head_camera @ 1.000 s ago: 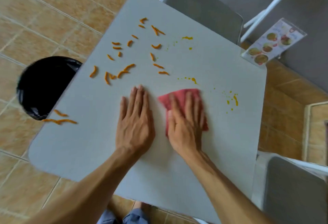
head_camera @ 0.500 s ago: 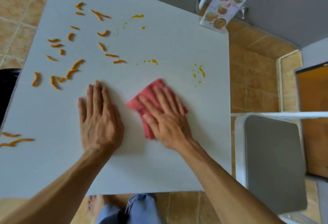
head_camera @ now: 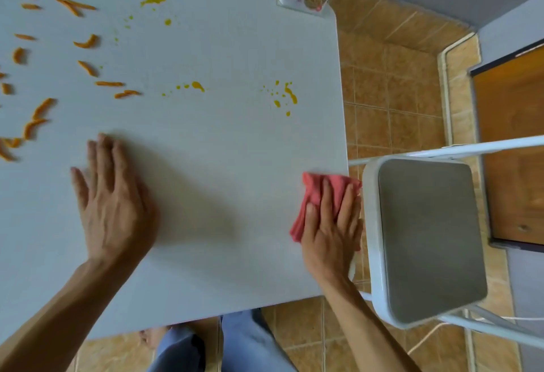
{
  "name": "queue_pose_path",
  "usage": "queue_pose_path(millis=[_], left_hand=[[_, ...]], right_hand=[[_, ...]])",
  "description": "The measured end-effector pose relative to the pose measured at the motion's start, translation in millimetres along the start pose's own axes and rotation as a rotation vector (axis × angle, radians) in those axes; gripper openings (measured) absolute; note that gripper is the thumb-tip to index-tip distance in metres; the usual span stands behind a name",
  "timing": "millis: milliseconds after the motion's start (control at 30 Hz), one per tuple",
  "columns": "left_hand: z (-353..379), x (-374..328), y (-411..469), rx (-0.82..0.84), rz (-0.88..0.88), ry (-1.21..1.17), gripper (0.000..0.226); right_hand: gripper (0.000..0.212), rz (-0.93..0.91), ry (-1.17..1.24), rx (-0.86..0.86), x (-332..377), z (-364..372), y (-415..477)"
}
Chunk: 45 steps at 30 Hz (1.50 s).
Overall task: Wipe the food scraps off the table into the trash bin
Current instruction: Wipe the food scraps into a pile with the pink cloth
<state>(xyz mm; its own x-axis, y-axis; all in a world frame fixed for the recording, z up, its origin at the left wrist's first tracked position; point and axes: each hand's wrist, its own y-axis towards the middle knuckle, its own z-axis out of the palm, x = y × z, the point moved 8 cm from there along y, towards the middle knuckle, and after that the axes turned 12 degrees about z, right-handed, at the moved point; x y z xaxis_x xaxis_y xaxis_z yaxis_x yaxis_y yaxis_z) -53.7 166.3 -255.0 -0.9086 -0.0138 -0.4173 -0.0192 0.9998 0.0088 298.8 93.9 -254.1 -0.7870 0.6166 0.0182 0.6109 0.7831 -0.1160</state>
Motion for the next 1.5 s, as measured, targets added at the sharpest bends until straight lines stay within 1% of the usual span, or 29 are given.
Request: queue_pose_path(millis=[33,67,133,200,267,333,433,500,533,567,633,700,733,767,800,833,933,967,1000,1033,1100,1133,1167,1200,1300,1333,1367,1400,1500], left_hand=[[1,-14,5,-0.001,0.045,-0.006,0.061],[3,-31,12,-0.008,0.095,-0.008,0.061],[13,-57,30,-0.023,0.144,-0.006,0.059],[23,-66,49,-0.020,0.088,-0.001,0.058],[29,-62,54,-0.013,0.027,0.050,0.058],[30,-62,55,-0.009,0.019,0.088,0.059],[30,-66,55,-0.004,0.028,0.112,0.060],[30,-66,55,0.002,0.022,0.118,0.060],[30,-66,55,0.006,0.019,0.122,0.060],[30,-66,54,0.010,0.014,0.125,0.060],[31,-66,53,0.021,0.011,0.122,0.060],[31,-65,53,0.031,0.005,0.116,0.060],[31,-65,53,0.033,0.001,0.114,0.060],[31,-65,54,0.036,0.000,0.113,0.060],[32,-66,55,0.041,-0.001,0.114,0.060],[32,-66,55,0.045,-0.004,0.117,0.060],[33,-64,55,0.049,-0.008,0.120,0.060],[32,-64,55,0.049,-0.007,0.120,0.060],[32,-64,54,0.049,-0.007,0.120,0.060],[32,-64,54,0.049,-0.010,0.120,0.060],[31,-65,55,0.049,-0.014,0.118,0.059],[30,-65,55,0.046,-0.015,0.116,0.059],[30,-65,56,0.045,-0.017,0.114,0.059],[29,-65,56,0.046,-0.020,0.113,0.060],[29,-65,56,0.055,-0.025,0.125,0.060],[29,-65,56,0.057,-0.024,0.127,0.060],[29,-65,55,0.057,-0.023,0.126,0.060],[28,-65,55,0.056,-0.023,0.125,0.060],[28,-65,56,0.053,-0.018,0.125,0.059]], right_hand=[[0.059,0.069,0.044,0.005,12,1,3],[0.059,0.041,0.054,0.019,28,2,2],[0.058,-0.274,-0.026,0.089,55,1,-21],[0.054,-0.669,-0.070,0.191,59,-5,-48],[0.054,-0.845,-0.060,0.214,44,-10,-36],[0.057,-0.724,-0.055,0.164,42,-11,10],[0.065,-0.340,-0.003,0.007,80,-22,85],[0.073,-0.118,0.122,0.075,126,-18,119],[0.074,-0.101,0.170,0.100,152,-16,125],[0.072,-0.190,0.200,0.080,179,-17,122],[0.061,-0.636,0.157,0.008,219,-18,87],[0.052,-1.083,0.076,0.054,222,-12,54],[0.050,-1.213,0.035,0.090,216,-13,56],[0.049,-1.247,0.006,0.084,210,-12,71],[0.048,-1.187,-0.015,0.049,205,-13,94],[0.048,-1.046,-0.013,0.000,203,-16,124],[0.054,-0.376,0.087,-0.086,200,-23,190],[0.055,-0.239,0.102,-0.078,205,-23,191],[0.056,-0.233,0.097,-0.037,216,-21,184],[0.056,-0.378,0.079,0.009,232,-20,171],[0.055,-0.884,-0.002,0.071,250,-16,145],[0.054,-1.061,-0.031,0.105,250,-17,147],[0.056,-1.110,-0.042,0.130,248,-18,162],[0.058,-1.031,-0.017,0.116,245,-19,185],[0.059,-0.413,0.127,-0.005,227,-23,223],[0.058,-0.299,0.147,-0.038,228,-20,211],[0.057,-0.301,0.156,-0.047,235,-19,192],[0.056,-0.439,0.149,-0.035,248,-18,170],[0.055,-1.114,0.009,0.087,270,-13,135]])
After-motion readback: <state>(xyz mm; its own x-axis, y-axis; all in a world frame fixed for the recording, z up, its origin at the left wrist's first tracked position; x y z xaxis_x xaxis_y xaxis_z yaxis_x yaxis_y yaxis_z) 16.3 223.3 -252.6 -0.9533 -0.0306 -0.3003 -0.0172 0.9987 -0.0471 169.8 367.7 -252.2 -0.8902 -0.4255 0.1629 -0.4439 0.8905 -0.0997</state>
